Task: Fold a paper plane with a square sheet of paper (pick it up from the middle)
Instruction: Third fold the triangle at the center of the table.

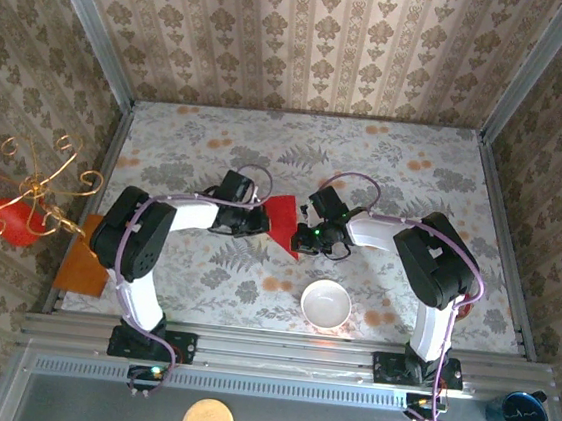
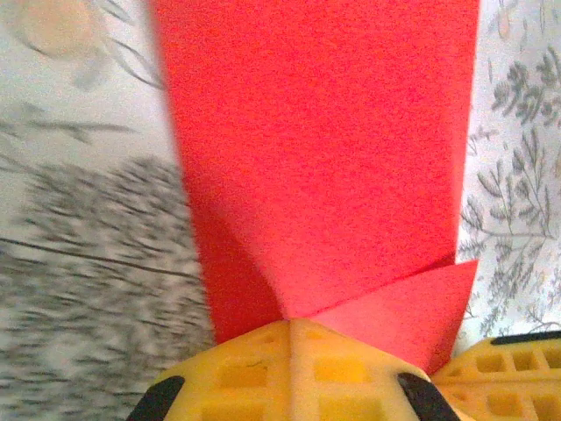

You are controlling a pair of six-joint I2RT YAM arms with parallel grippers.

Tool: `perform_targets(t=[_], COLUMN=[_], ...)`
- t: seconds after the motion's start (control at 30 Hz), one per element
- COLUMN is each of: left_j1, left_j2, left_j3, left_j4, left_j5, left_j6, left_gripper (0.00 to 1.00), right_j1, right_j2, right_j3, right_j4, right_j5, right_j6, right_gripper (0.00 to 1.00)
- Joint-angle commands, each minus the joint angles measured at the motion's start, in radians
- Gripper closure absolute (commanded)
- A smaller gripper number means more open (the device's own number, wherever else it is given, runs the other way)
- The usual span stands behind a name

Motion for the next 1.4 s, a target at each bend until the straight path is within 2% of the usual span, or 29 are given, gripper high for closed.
perform_targets(t=[0.0,0.27,0.37,0.47,0.6,0.7,0.77,0.87,0.97,1.13,1.37], left_j1=[0.091,0.067,0.041,0.002,-0.055,-0.080,-0.093,-0.105,-0.114,-0.122,-0.123], left_j2=[-0.010,-0.077,-0.102,-0.113,-0.120,-0.123,-0.130,-0.151,-0.158,-0.122,-0.057], left_j3=[-0.029,0.074,0.091,0.099,0.085,0.066,0.055,0.020,-0.028,-0.053,-0.058], left_j4=[-0.016,-0.045,-0.053,-0.059,-0.040,-0.008,0.003,0.034,0.106,0.205,0.294], left_j5=[-0.137,-0.099,-0.100,-0.112,-0.136,-0.129,-0.133,-0.134,-0.118,-0.040,-0.001], left_j6=[0.050,0.044,0.031,0.009,-0.038,-0.082,-0.110,-0.157,-0.218,-0.292,-0.319], left_gripper=[1.00,1.00,0.96,0.87,0.75,0.66,0.61,0.50,0.46,0.44,0.43], right_j1=[-0.036,-0.072,-0.095,-0.110,-0.116,-0.116,-0.113,-0.106,-0.103,-0.093,-0.096], right_j2=[0.071,0.016,-0.030,-0.085,-0.177,-0.253,-0.291,-0.335,-0.352,-0.309,-0.213], right_j3=[-0.073,0.006,0.034,0.058,0.028,-0.064,-0.118,-0.163,-0.192,-0.182,-0.112], right_j4=[-0.220,-0.227,-0.201,-0.178,-0.081,0.077,0.142,0.141,0.160,0.192,0.199], right_j5=[0.192,0.174,0.140,0.126,0.116,0.098,0.092,0.140,0.122,0.067,0.049], right_j6=[0.012,-0.086,-0.124,-0.124,-0.051,0.036,0.058,0.058,0.079,0.108,0.106], right_gripper=[1.00,0.99,0.97,0.94,0.77,0.65,0.62,0.58,0.59,0.66,0.73])
